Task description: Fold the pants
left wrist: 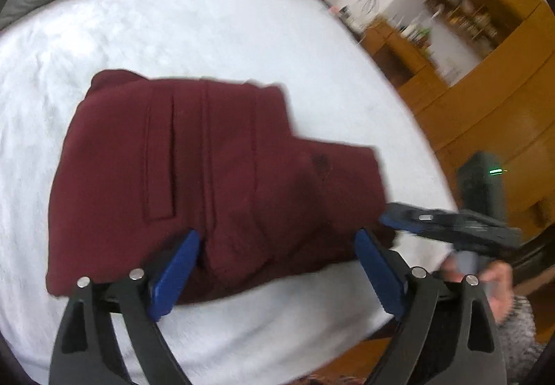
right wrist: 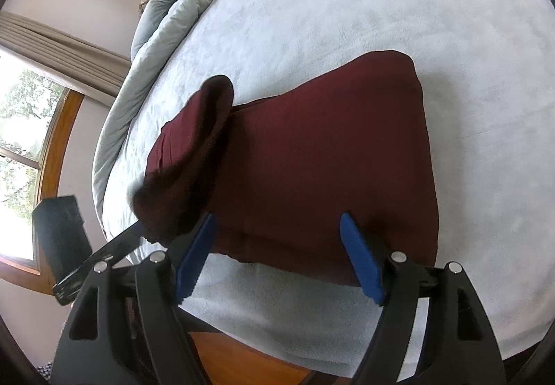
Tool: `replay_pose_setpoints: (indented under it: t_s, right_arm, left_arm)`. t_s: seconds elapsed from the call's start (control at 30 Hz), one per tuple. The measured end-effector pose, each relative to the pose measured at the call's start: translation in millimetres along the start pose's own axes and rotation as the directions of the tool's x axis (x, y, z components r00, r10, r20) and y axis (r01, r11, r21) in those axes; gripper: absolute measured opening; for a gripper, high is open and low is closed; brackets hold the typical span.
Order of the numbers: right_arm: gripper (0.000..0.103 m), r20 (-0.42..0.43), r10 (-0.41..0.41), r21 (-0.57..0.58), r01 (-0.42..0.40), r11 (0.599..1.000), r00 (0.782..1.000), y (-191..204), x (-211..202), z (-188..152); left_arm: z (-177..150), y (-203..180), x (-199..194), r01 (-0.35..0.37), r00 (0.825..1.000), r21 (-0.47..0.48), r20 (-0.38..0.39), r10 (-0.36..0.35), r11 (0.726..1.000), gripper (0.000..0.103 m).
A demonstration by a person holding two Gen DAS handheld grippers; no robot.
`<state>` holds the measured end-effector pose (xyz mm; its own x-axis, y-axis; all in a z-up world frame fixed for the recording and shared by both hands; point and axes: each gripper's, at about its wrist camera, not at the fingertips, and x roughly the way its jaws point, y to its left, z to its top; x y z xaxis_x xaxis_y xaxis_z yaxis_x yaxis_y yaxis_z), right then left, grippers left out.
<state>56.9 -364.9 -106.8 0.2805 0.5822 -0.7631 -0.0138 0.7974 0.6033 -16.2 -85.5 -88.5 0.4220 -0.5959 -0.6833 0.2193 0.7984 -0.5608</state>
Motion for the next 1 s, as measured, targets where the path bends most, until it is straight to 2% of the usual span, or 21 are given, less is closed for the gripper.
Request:
replay_pose_setpoints:
  t_s: [0.07, 0.1, 0.13, 0.23, 0.27, 0.3, 0.43, 0.57, 0.63, 0.7, 0.77, 0.8, 0.83, 0.87, 0.9, 1.0]
  right_arm:
    - [0.079, 0.000, 0.023, -0.002, -0.023, 1.000, 1.000, 4, -3, 2]
    - [0.083, -0.003, 0.030, -0.003, -0.030, 1.000, 1.000, 8, -3, 3]
    - [0.084, -0.006, 0.039, -0.002, -0.039, 0.999, 0.999, 12, -2, 6]
    - [0.086, -0.035, 0.096, 0.011, -0.095, 0.995, 0.995, 25, 6, 13]
    - [0.086, -0.061, 0.106, 0.016, -0.105, 0.994, 0.992, 31, 13, 16]
    - [0.086, -0.076, 0.107, 0.019, -0.106, 0.994, 0.991, 35, 20, 19]
    - [0.086, -0.128, 0.120, 0.031, -0.117, 0.993, 0.984, 51, 42, 24]
    - [0.086, -0.178, 0.124, 0.048, -0.117, 0.992, 0.976, 63, 65, 27]
    - [0.086, -0.199, 0.101, 0.049, -0.093, 0.994, 0.975, 66, 77, 27]
    - [0.086, -0.212, 0.077, 0.032, -0.072, 0.997, 0.974, 69, 87, 24]
    - [0.082, -0.213, 0.051, -0.015, -0.056, 0.998, 0.976, 75, 93, 21]
    - [0.073, -0.212, 0.046, -0.034, -0.054, 0.998, 0.976, 78, 95, 19]
    - [0.060, -0.213, 0.054, -0.048, -0.065, 0.997, 0.975, 81, 98, 17]
    - [0.053, -0.222, 0.073, -0.039, -0.084, 0.996, 0.972, 81, 101, 17]
    - [0.039, -0.231, 0.091, -0.030, -0.101, 0.994, 0.969, 81, 104, 16]
    - [0.021, -0.227, 0.129, -0.031, -0.139, 0.990, 0.965, 81, 101, 19]
  left_arm:
    - [-1, 7, -22, 0.087, 0.996, -0.066, 0.022, -0.086, 0.994, 0.099]
    - [-1, 13, -32, 0.111, 0.993, -0.097, 0.046, -0.107, 0.989, 0.099]
    - [-1, 23, -45, 0.104, 0.992, -0.134, 0.083, -0.094, 0.985, 0.099]
    - [1, 45, -52, -0.044, 0.996, -0.174, 0.065, 0.056, 0.984, 0.099]
    - [2, 54, -50, -0.120, 0.991, -0.189, 0.037, 0.129, 0.975, 0.099]
    - [1, 60, -47, -0.162, 0.985, -0.197, 0.022, 0.170, 0.967, 0.099]
    - [-4, 75, -32, -0.227, 0.974, -0.213, -0.028, 0.226, 0.950, 0.099]
    - [-6, 66, -18, -0.280, 0.960, -0.176, -0.060, 0.274, 0.944, 0.099]
    - [-7, 68, -10, -0.282, 0.958, -0.183, -0.099, 0.268, 0.942, 0.099]
    - [-9, 73, -5, -0.256, 0.965, -0.227, -0.113, 0.235, 0.940, 0.099]
    - [-12, 75, -7, -0.230, 0.973, -0.266, -0.097, 0.212, 0.936, 0.099]
    - [-12, 75, -7, -0.228, 0.973, -0.272, -0.097, 0.209, 0.935, 0.099]
    - [-12, 73, -6, -0.227, 0.973, -0.275, -0.100, 0.207, 0.934, 0.099]
    - [-12, 75, -8, -0.225, 0.974, -0.279, -0.101, 0.205, 0.934, 0.099]
    - [-11, 76, -10, -0.220, 0.975, -0.287, -0.099, 0.200, 0.932, 0.099]
    - [-13, 88, -20, -0.184, 0.983, -0.350, -0.082, 0.165, 0.918, 0.099]
